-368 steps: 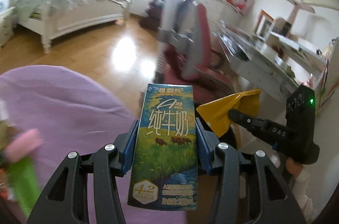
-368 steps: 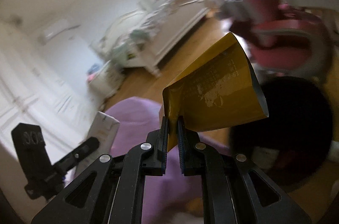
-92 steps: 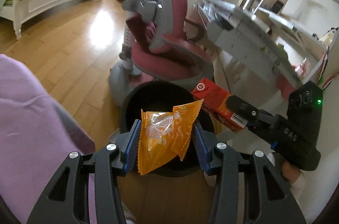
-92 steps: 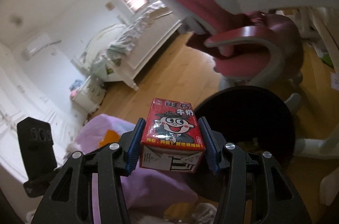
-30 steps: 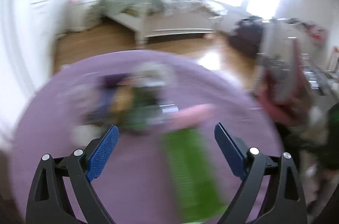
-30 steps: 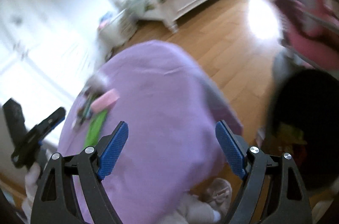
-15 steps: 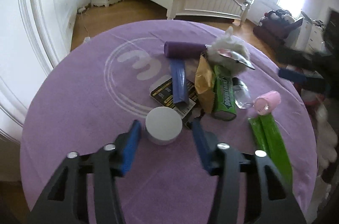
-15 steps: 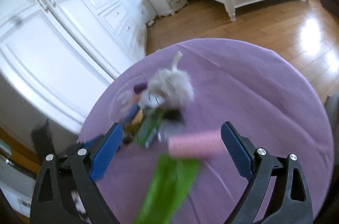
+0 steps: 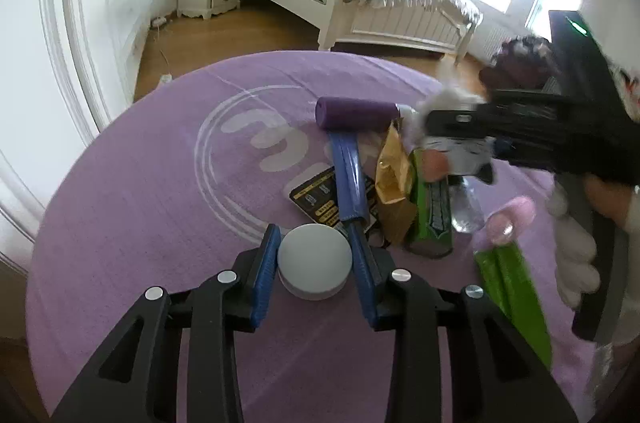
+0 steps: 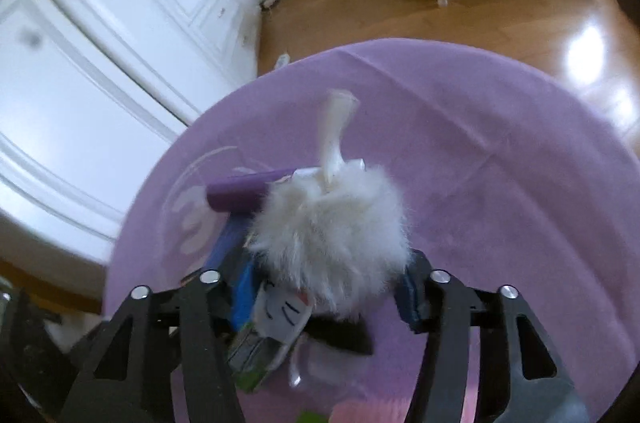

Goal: Collect trash
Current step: 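Grasp the white round lid with the left tool while the right tool grasps the fluffy white toy, then carry the lid and toy over the black bin and open both tools to drop them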

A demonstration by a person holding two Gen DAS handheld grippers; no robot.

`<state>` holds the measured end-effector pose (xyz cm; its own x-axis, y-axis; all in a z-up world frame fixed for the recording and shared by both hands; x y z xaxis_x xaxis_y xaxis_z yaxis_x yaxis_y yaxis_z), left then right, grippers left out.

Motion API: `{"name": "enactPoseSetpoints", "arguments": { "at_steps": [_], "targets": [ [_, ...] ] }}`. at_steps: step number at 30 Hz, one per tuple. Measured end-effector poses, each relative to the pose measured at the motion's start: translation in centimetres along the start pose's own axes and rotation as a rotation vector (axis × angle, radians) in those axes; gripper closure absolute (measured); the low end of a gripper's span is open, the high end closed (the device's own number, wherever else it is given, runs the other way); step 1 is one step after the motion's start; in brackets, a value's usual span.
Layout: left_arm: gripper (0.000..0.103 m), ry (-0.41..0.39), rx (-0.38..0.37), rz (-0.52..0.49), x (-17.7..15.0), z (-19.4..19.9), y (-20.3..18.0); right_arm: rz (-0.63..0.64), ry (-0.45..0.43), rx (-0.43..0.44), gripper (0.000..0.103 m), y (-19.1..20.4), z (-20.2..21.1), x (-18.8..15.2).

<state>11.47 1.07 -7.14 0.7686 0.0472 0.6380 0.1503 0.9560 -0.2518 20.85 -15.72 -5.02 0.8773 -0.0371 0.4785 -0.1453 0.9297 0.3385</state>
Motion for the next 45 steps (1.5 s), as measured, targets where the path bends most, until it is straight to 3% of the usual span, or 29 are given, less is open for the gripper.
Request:
{"name": "enactPoseSetpoints", "arguments": {
  "at_steps": [4,7,12,16,20,24,33,39,45],
  "targets": [
    [0.068,-0.068,-0.016,-0.014,-0.1,2.1,-0.5,-0.033,-0.114,0.072,0.054,-1.2,4.8,-1.2],
    [0.068,-0.103,-0.080,-0.003,-0.7,4.6,-1.8,-0.038,-0.213,0.106,0.054,-2.5,10.4,-3.6],
    [0.068,-0.131,-0.224,-0.069,-0.9,7.4,-7.6,-0.088,-0.344,0.092,0.054,-5.5,17.8,-9.3],
    [0.068,-0.148,-0.368,-0.169,-1.2,8.0,-14.3,-0.158,-0.427,0.022,0.054,-9.1,22.5,-14.7],
    [0.068,-0.107,-0.502,-0.288,-2.3,7.0,-22.1,-0.288,-0.482,-0.083,0.054,-13.9,25.7,-19.9],
    [0.068,-0.069,-0.582,-0.371,-3.8,5.8,-27.7,-0.388,-0.528,-0.192,0.054,-18.6,28.9,-24.9],
    [0.068,0.010,-0.666,-0.603,-7.3,2.9,-38.4,-0.581,-0.588,-0.350,0.054,-27.8,33.0,-33.4],
    [0.068,0.079,-0.683,-0.705,-9.7,0.8,-42.2,-0.636,-0.604,-0.376,0.054,-31.4,33.1,-34.1],
    [0.068,0.172,-0.700,-0.723,-11.5,-2.5,-44.3,-0.668,-0.593,-0.399,0.054,-33.0,32.9,-34.4]
  ]
}}
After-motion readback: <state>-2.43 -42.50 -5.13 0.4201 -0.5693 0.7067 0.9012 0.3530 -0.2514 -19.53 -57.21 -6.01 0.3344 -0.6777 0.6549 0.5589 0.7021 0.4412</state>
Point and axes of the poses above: each gripper's, at about its wrist camera, not at the fingertips, and z roughly against the way its jaws point, y to its left, x to its top, the point moved 1 cm from there along -z, roughly the way its jaws point, and after that the axes turned 4 degrees about -x, right-handed, at the moved point
